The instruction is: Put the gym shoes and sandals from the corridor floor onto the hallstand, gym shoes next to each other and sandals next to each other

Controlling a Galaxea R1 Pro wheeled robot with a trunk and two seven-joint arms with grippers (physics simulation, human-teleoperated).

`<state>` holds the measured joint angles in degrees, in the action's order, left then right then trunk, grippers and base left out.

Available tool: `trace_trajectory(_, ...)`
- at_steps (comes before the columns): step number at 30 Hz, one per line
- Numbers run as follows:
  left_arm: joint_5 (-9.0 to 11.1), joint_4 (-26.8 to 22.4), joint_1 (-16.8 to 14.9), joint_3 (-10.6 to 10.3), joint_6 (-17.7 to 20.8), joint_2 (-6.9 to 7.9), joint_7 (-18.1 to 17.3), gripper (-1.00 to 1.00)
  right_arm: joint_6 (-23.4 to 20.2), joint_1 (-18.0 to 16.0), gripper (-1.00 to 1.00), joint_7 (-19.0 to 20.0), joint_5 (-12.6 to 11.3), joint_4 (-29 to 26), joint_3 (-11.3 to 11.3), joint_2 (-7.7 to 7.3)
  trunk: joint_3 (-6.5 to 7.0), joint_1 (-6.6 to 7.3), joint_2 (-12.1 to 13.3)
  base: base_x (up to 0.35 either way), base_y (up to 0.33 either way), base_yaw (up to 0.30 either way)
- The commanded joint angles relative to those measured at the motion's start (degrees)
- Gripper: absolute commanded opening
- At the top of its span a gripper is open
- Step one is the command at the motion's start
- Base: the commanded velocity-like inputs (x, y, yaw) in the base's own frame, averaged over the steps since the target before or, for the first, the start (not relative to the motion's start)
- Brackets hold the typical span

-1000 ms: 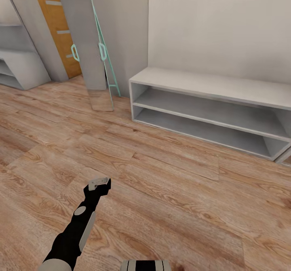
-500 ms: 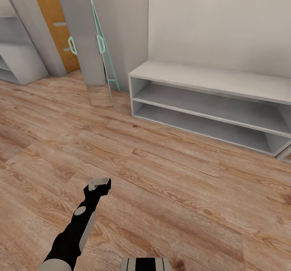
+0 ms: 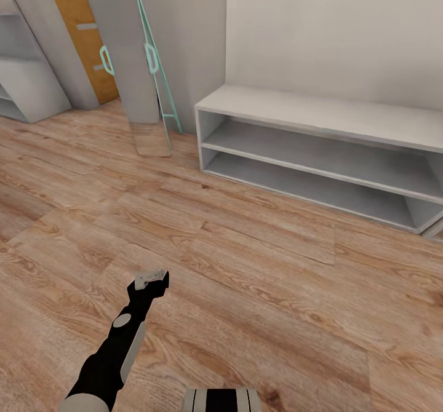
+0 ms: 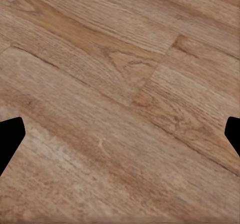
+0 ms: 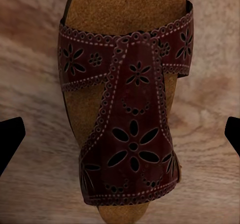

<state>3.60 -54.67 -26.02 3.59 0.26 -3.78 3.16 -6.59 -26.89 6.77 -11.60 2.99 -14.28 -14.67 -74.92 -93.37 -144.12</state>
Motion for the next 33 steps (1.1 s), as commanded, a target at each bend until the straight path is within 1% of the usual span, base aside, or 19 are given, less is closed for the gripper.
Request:
trace_trajectory(1, 0.0, 0.0, 0.0, 0.0, 0.0, 0.00, 0.0, 1.00, 0.0, 0.0, 1.00, 0.0, 0.0, 0.0, 0.0, 0.00, 0.00, 0.00, 0.0, 0.000, 0.000, 0.000)
trace_trajectory(7, 0.0, 0.0, 0.0, 0.0, 0.0, 0.00, 0.0, 1.00, 0.0, 0.0, 1.00, 0.0, 0.0, 0.0, 0.0, 0.00, 0.00, 0.00, 0.0, 0.000, 0.000, 0.000)
trace_trajectory(10, 0.0, 0.0, 0.0, 0.0, 0.0, 0.00, 0.0, 1.00, 0.0, 0.0, 1.00, 0.0, 0.0, 0.0, 0.0, 0.00, -0.66, -0.08, 0.0, 0.000, 0.000, 0.000)
trace_trajectory(16, 0.0, 0.0, 0.0, -0.1, 0.0, 0.00, 0.0, 1.00, 0.0, 0.0, 1.00, 0.0, 0.0, 0.0, 0.0, 0.00, -0.66, -0.08, 0.0, 0.000, 0.000, 0.000)
trace_trajectory(21, 0.0, 0.1, 0.0, 0.0, 0.0, 0.00, 0.0, 1.00, 0.0, 0.0, 1.00, 0.0, 0.0, 0.0, 0.0, 0.04, -1.77, -0.21, -0.1, 0.000, 0.000, 0.000)
trace_trajectory(27, 0.0, 0.1, 0.0, -0.1, 0.0, 0.00, 0.0, 1.00, 0.0, 0.0, 1.00, 0.0, 0.0, 0.0, 0.0, 0.07, -1.77, -0.21, -0.1, 0.000, 0.000, 0.000)
trace_trajectory(31, 0.0, 0.0, 0.0, 0.0, 0.0, 0.00, 0.0, 1.00, 0.0, 0.0, 1.00, 0.0, 0.0, 0.0, 0.0, 0.08, -2.66, -0.31, -0.2, 0.000, 0.000, 0.000)
trace_trajectory(33, 0.0, 0.0, 0.0, -0.1, 0.0, 0.00, 0.0, 1.00, 0.0, 0.0, 1.00, 0.0, 0.0, 0.0, 0.0, 0.08, -2.66, -0.31, -0.2, 0.000, 0.000, 0.000)
